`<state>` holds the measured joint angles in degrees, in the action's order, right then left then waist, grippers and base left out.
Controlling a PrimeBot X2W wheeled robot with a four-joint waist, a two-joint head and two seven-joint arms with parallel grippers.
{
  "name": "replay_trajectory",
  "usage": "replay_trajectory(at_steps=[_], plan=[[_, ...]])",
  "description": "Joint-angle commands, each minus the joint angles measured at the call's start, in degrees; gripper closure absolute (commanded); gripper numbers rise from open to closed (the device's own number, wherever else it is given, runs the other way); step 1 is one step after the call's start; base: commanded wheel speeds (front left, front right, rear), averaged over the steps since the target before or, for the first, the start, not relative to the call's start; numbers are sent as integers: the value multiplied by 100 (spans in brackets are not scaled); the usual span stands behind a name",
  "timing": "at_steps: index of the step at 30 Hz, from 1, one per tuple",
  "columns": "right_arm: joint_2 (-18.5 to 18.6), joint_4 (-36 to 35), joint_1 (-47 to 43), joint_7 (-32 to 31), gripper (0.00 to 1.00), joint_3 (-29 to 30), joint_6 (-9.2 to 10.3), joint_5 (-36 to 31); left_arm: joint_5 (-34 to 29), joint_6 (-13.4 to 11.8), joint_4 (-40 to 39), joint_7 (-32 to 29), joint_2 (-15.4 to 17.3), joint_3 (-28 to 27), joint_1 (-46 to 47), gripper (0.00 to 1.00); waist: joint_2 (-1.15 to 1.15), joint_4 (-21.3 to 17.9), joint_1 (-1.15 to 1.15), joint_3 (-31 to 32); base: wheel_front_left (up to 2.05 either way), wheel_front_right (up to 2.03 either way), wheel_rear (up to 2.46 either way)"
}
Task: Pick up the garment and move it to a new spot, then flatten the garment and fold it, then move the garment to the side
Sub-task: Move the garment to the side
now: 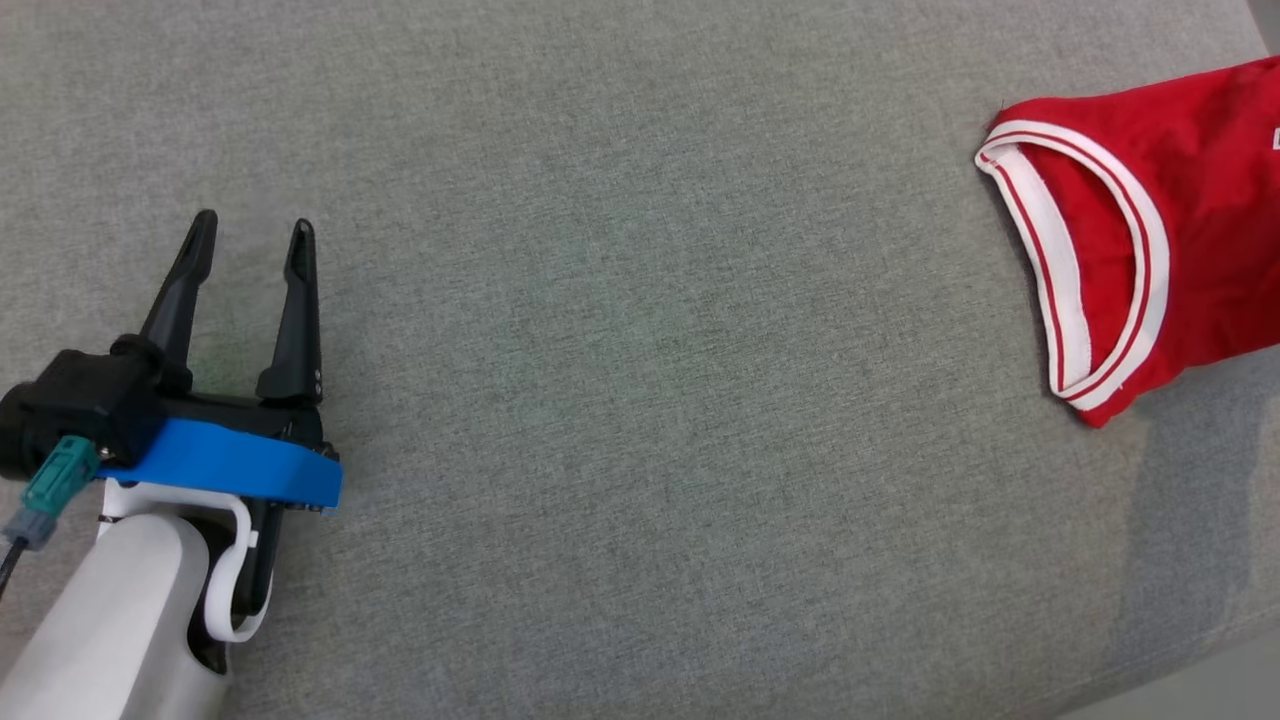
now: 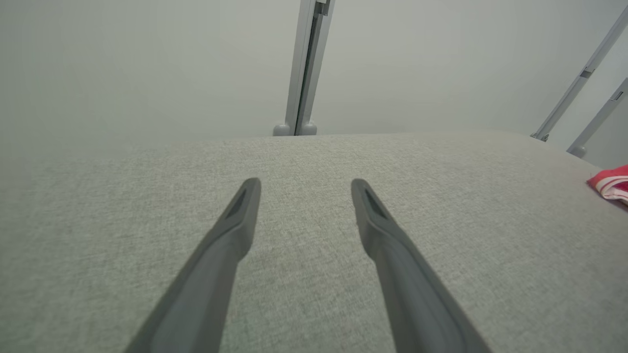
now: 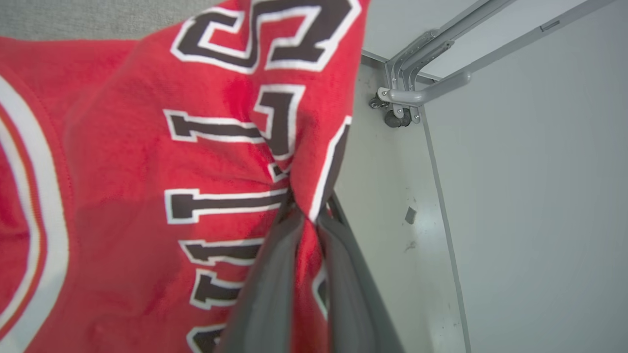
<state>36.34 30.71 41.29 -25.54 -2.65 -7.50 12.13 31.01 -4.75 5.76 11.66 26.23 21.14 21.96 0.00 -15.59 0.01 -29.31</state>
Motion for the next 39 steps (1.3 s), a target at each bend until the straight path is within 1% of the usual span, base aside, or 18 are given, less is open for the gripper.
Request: replay_trajectory(at_steps=[1,6,7,8,12,15,19,22,25,28,32,35,39], plan=[[-51,61,132,148,100,83,1,-108,-41,1,-58,-40,56,9,109,0,0,-31,-1,-52,0,0,0],[-269,251,298,583,100,253,1,-391,-97,-2,-186,-185,204,36,201,0,0,-121,-1,-152,0,0,0],[-308,299,314,643,65,269,1,-458,-98,-8,-204,-197,216,35,194,0,0,-127,-1,-153,0,0,0],[-342,351,332,689,0,285,1,-517,-96,-14,-213,-216,221,38,185,0,0,-127,-1,-149,0,0,0],[-427,460,392,1056,0,343,0,-792,-45,-16,-172,-191,187,70,89,0,0,-79,-1,-47,0,0,0],[-490,479,352,1295,0,291,1,-848,20,-16,-60,-105,103,92,-50,0,0,-15,-1,153,0,0,0],[-667,370,88,1668,0,134,0,-665,118,-24,163,53,-59,95,-287,0,0,134,-1,599,0,0,0],[-890,260,-209,1950,0,100,0,-328,157,-20,398,171,-203,124,-515,0,0,296,-1,1054,0,0,0],[-1127,-55,-635,2264,0,82,0,-9,211,-48,578,267,-328,93,-801,0,0,455,-1,1488,0,0,0],[-1370,-475,-1235,2575,0,135,0,156,266,-51,682,318,-448,41,-1088,0,0,644,-1,1882,0,0,0],[-1703,-1105,-2112,2649,0,200,0,97,251,11,769,345,-498,-29,-1430,0,0,880,-1,2277,0,0,0],[-2038,-1595,-2737,2640,0,313,0,27,243,30,831,351,-513,-79,-1638,0,0,1022,-1,2484,0,0,0],[-2395,-2161,-3413,2901,0,443,0,-75,280,20,895,353,-589,-147,-1832,0,0,1193,-1,2684,0,0,0]])
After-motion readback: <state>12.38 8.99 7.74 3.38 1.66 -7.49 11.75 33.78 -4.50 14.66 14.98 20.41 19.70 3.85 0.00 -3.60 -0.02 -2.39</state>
